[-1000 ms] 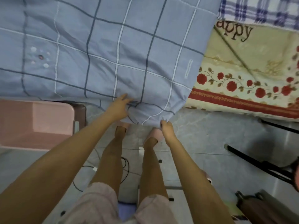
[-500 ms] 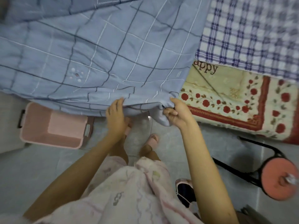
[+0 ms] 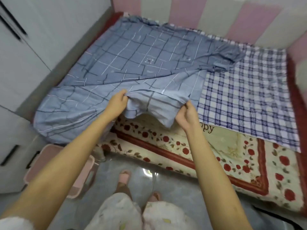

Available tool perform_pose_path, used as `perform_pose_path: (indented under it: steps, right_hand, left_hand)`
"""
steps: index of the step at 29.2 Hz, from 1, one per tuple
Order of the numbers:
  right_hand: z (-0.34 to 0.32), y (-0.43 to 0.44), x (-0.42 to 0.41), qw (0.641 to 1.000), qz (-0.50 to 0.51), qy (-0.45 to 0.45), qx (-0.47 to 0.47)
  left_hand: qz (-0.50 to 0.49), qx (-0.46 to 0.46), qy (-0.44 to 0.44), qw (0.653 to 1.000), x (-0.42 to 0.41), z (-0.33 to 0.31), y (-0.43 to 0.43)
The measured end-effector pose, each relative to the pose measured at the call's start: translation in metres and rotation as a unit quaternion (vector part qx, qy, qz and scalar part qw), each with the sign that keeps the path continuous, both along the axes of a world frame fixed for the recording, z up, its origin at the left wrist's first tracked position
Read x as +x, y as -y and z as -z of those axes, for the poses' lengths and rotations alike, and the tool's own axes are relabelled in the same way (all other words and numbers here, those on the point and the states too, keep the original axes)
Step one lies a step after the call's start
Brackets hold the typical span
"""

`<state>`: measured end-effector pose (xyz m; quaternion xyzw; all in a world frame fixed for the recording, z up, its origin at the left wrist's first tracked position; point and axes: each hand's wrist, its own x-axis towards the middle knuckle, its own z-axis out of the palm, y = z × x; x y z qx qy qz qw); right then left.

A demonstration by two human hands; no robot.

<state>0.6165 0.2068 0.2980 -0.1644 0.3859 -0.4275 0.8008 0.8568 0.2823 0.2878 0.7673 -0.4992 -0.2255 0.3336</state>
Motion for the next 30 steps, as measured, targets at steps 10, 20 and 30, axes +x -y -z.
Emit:
perform_pose_path:
  steps: [10,20,30]
  right_hand:
    - [-0.034,0.012,0.025,0.927,-0.288,-0.201,-0.132]
    - [-0.122,0.065,0.096,0.952,0.039,-0.213,-0.214]
    - [-0.138,0.063,0.107,0.939,-0.03,-0.244,-0.241]
  left_hand:
    - [0.066,-0.054,-0.014,0.996,0.046,-0.076,0.079]
    - [0.237,0.088,-0.002,0.967,0.114,-0.066,0.11]
    - [0.158,0.02,0.102,0.982,0.061,-0.01,0.109]
